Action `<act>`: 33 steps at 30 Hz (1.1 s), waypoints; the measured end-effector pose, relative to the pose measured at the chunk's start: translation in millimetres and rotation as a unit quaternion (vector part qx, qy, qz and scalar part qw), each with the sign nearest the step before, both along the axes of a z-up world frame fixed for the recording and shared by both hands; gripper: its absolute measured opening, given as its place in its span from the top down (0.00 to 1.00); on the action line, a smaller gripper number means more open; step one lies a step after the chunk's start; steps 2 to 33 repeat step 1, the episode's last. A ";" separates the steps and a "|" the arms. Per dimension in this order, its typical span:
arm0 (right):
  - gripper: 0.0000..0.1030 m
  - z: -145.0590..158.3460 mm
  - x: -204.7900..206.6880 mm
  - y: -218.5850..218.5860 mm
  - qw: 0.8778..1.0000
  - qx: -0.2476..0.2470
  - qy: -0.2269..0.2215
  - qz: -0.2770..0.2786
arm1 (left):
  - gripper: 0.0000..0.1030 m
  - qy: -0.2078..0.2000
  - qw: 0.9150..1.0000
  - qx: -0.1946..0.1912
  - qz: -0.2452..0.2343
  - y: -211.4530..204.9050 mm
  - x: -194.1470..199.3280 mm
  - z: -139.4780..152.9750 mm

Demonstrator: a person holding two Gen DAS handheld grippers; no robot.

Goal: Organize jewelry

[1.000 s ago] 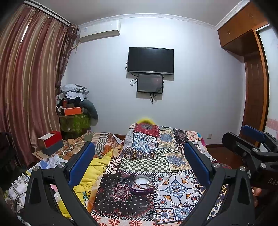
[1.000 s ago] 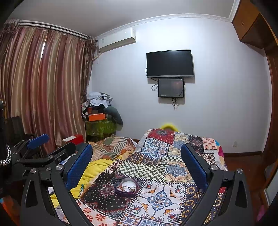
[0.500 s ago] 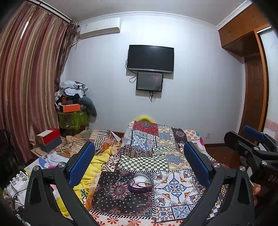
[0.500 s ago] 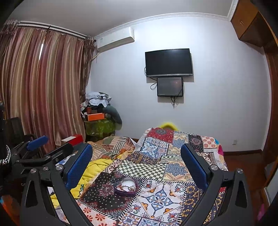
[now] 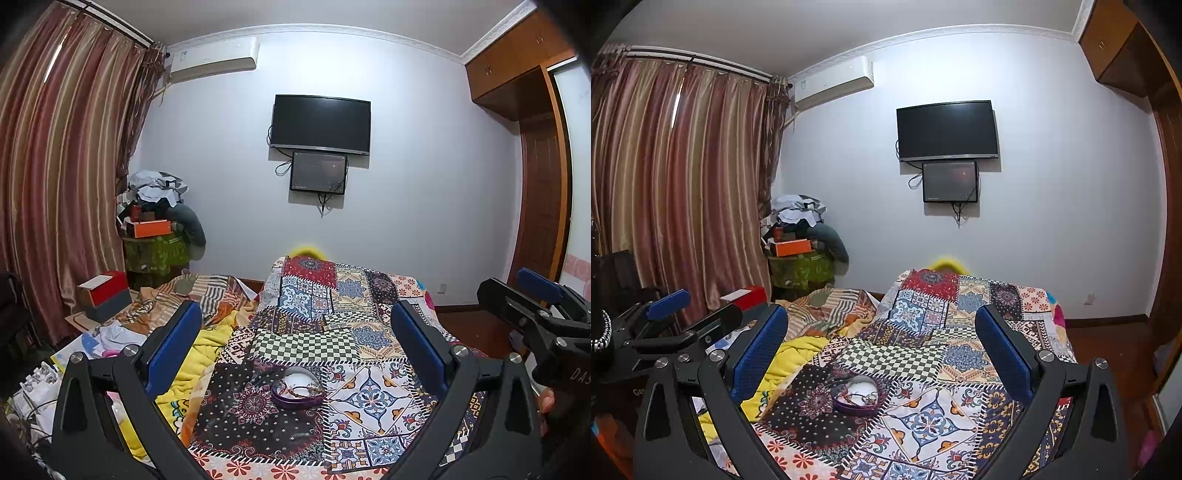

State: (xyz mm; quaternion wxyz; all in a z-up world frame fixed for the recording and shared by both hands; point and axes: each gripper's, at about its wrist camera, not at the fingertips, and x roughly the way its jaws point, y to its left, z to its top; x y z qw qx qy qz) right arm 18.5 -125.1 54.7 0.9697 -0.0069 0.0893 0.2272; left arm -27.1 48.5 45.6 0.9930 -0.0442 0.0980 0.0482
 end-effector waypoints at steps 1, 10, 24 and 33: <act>0.02 -0.4 -0.3 0.1 1.000 0.000 0.000 0.000 | 0.00 0.001 1.000 0.000 0.000 0.5 -0.1 -0.7; 0.02 -0.4 -0.3 0.1 1.000 0.000 0.000 0.000 | 0.00 0.001 1.000 0.000 0.000 0.5 -0.1 -0.7; 0.02 -0.4 -0.3 0.1 1.000 0.000 0.000 0.000 | 0.00 0.001 1.000 0.000 0.000 0.5 -0.1 -0.7; 0.02 -0.4 -0.3 0.1 1.000 0.000 0.000 0.000 | 0.00 0.001 1.000 0.000 0.000 0.5 -0.1 -0.7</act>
